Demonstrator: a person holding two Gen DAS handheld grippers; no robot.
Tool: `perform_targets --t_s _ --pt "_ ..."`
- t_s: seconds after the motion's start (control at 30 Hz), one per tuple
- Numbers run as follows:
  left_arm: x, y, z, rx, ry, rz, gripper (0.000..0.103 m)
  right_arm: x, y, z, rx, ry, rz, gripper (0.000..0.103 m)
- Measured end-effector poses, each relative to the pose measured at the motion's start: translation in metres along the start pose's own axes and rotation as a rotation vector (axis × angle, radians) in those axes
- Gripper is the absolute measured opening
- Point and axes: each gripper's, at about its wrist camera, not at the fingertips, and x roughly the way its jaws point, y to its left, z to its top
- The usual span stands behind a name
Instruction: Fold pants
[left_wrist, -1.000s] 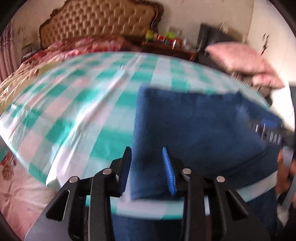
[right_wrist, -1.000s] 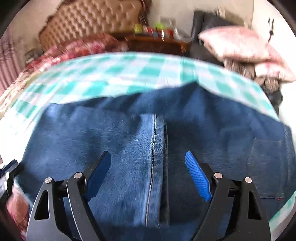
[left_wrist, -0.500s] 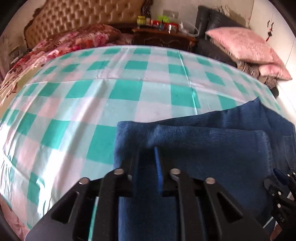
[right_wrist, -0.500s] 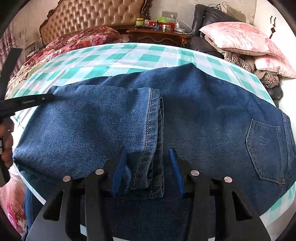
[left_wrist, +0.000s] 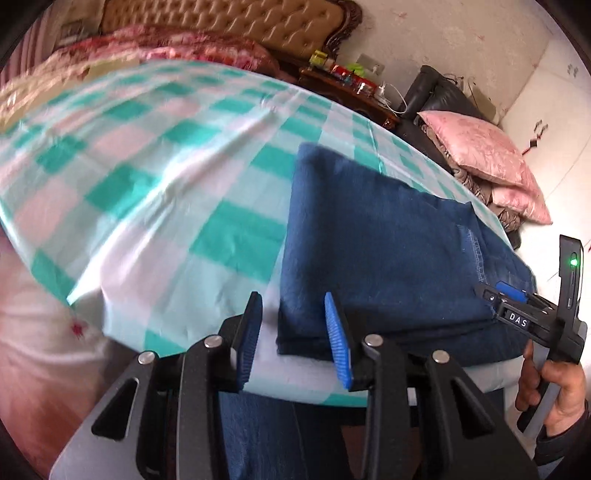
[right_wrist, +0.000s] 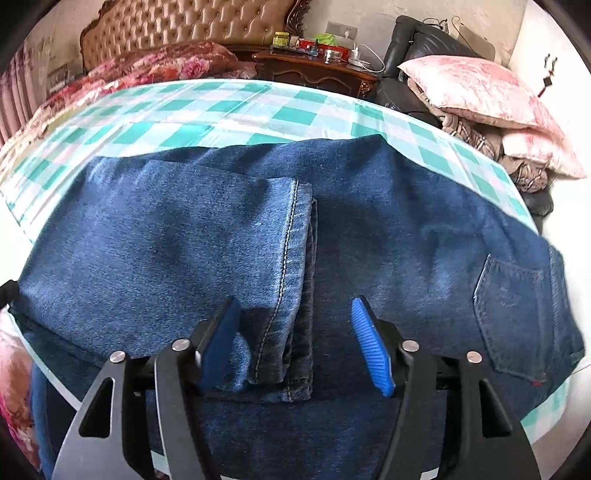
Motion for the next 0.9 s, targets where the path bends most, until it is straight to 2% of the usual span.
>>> perform_targets --t_s 0.1,0.2,0.23,0.33,0.37,0.47,0.6,0.7,0.8,0.9 --pt "0.001 0.000 -0.003 -0.024 0.015 -0.062 0.033 -0.014 0.006 0.010 -0.023 -0.027 -0.018 0.061" --pt "0.002 0.005 -0.003 -0.048 0.015 -0.083 0.032 -0.033 0.023 0.031 -0.063 -0.059 0.034 0.062" --pt "0.002 0.009 -0.003 -0.066 0.016 -0.089 0.025 -0.039 0.036 0.043 -0.076 -0.055 0.083 0.063" --pt "-0.002 0.005 -0.002 -0.027 0.004 -0.074 0.018 -0.045 0.071 0.072 -0.111 -0.017 0.233 0.070" --pt "-0.006 -0.001 -0.001 0.002 -0.014 -0.063 0.016 -0.043 0.083 0.080 -0.122 0.009 0.275 0.074" --pt "-0.013 -0.013 0.002 0.040 -0.048 -0.040 0.015 -0.033 0.124 0.105 -0.151 0.106 0.347 0.074" --pt "-0.017 -0.021 0.001 0.077 -0.067 -0.003 0.015 -0.021 0.171 0.126 -0.220 0.175 0.346 0.074" --pt "-0.019 -0.023 0.001 0.086 -0.078 0.006 0.015 -0.006 0.201 0.125 -0.264 0.236 0.334 0.073" --pt "-0.022 -0.025 0.001 0.091 -0.089 0.004 0.015 0.009 0.216 0.121 -0.289 0.279 0.313 0.072" --pt "-0.026 -0.026 0.000 0.086 -0.102 -0.005 0.014 0.018 0.221 0.118 -0.294 0.280 0.273 0.072"
